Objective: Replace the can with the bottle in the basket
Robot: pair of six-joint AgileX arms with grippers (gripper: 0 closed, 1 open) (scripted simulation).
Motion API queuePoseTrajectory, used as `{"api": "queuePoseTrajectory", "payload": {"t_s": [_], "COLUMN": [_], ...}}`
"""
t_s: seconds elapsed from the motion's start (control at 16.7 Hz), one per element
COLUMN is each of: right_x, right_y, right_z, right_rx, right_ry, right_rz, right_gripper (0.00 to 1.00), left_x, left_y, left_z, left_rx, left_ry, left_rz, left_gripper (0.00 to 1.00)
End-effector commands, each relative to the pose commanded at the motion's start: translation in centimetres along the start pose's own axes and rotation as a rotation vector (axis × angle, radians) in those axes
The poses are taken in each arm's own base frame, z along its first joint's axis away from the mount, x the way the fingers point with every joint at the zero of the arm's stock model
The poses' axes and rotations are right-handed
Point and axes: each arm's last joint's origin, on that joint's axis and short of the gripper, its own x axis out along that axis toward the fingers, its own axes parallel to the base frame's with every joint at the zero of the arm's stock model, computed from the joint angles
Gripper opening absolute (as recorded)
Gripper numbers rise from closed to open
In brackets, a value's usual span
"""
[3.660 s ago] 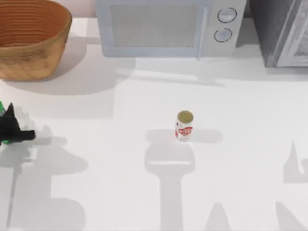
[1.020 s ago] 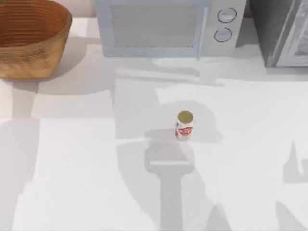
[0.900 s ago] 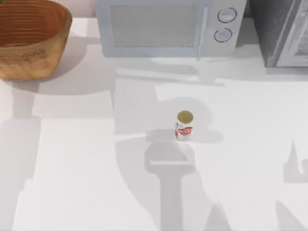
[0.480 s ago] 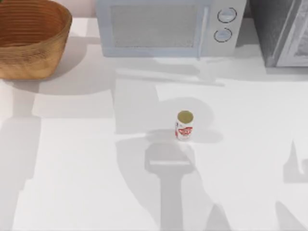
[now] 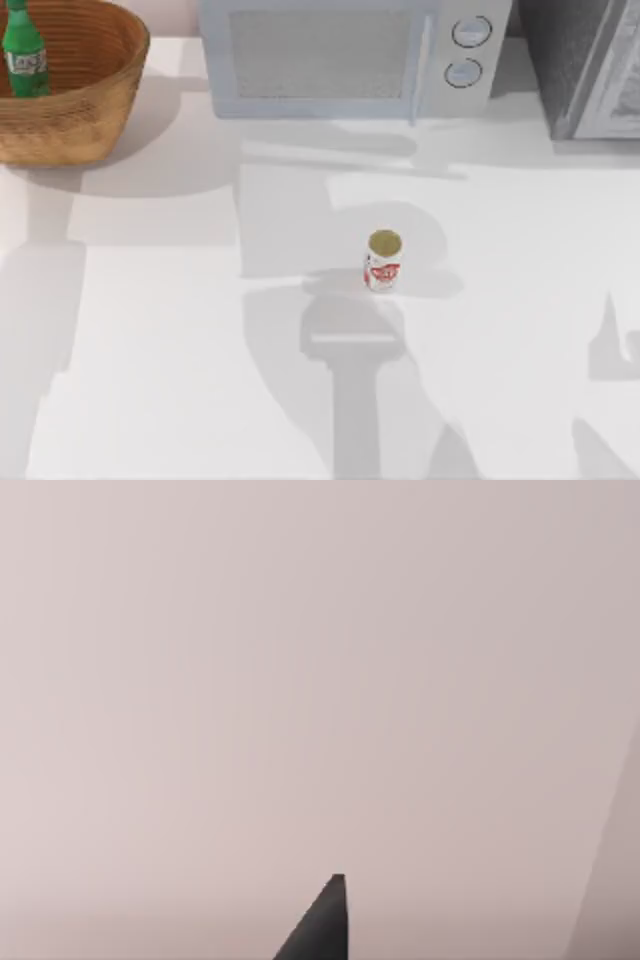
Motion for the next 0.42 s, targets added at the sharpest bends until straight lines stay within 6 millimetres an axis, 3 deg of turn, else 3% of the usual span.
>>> {"api": "queuePoseTrajectory", "payload": {"t_s": [0.12, 0.42], "right_x": [0.0, 0.0], "right_y": [0.0, 0.0], "right_z": [0.0, 0.0], "right_rx": [0.0, 0.0], "right_ry": [0.0, 0.0], "right_rz": [0.0, 0.0], "right_gripper": [1.0, 1.0], "left_x": [0.0, 0.0], "left_y": [0.0, 0.0], "left_z": [0.0, 0.0], "left_rx": [0.0, 0.0], "left_ry": [0.0, 0.0], "left_rz": [0.0, 0.0], "left_gripper": [1.0, 1.0]}}
